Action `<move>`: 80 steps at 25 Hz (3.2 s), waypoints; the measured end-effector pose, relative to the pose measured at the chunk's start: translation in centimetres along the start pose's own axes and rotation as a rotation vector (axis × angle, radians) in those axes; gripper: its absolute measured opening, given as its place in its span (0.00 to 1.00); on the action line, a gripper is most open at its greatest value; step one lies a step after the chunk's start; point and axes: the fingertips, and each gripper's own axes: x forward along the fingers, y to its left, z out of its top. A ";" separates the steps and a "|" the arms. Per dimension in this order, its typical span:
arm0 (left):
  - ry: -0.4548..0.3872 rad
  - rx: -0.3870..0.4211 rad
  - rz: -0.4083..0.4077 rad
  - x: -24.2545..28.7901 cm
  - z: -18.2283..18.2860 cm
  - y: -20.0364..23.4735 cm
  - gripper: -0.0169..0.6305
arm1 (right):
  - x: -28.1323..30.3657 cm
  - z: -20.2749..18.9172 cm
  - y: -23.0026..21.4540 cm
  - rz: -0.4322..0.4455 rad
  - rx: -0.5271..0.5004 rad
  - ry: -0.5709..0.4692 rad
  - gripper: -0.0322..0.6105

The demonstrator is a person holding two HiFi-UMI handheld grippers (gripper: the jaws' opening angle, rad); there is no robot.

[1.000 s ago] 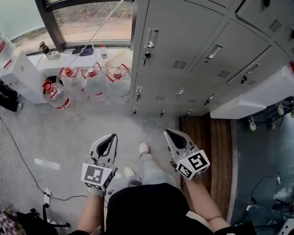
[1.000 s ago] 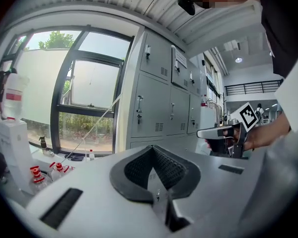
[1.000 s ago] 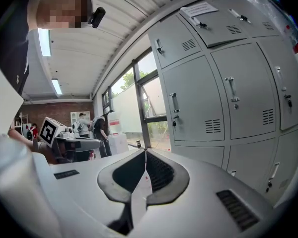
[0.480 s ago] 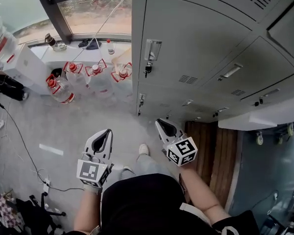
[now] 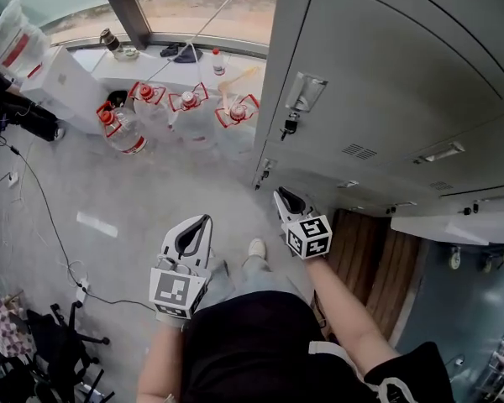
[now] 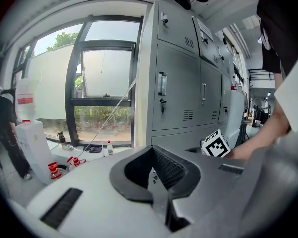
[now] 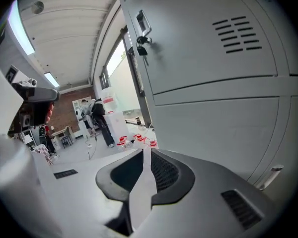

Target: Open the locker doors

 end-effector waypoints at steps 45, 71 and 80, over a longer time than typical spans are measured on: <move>0.172 0.062 -0.074 -3.4 -6.5 9.7 0.05 | 16.2 -8.2 -6.3 -0.304 0.207 0.132 0.44; 0.140 0.129 -0.279 -6.3 -8.8 7.6 0.05 | 7.0 -14.4 -2.1 -0.466 0.274 0.106 0.31; 0.145 0.157 -0.355 -5.5 -8.7 3.9 0.05 | 2.1 -17.0 -1.1 -0.488 0.296 0.109 0.32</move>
